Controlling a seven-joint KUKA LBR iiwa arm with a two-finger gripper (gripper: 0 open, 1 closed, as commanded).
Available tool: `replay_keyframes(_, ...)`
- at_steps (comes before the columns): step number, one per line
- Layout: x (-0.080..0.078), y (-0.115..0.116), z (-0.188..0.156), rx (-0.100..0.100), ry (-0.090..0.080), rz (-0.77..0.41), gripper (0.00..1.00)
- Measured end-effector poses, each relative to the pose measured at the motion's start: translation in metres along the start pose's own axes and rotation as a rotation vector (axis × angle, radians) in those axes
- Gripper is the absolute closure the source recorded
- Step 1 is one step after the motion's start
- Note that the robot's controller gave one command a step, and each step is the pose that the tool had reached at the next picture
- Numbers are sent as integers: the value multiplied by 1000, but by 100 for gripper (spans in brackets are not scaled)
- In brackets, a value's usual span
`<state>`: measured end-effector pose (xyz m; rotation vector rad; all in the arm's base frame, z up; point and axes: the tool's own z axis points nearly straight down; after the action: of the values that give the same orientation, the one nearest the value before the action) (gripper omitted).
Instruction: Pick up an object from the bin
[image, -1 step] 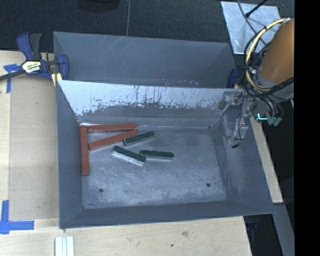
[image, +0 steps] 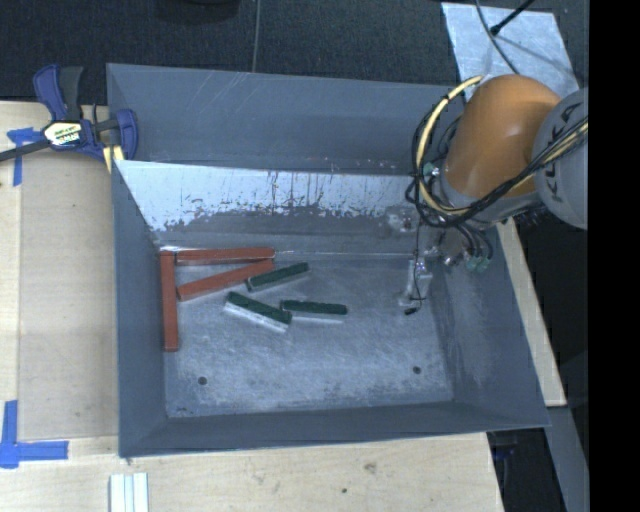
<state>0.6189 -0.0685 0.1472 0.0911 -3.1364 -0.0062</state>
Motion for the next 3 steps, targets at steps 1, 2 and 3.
replay_keyframes(1,-6,60,81,1,1,-101,0)
replay_keyframes(2,35,162,78,2,-4,-350,0)
replay_keyframes(3,64,212,72,2,-4,75,0)
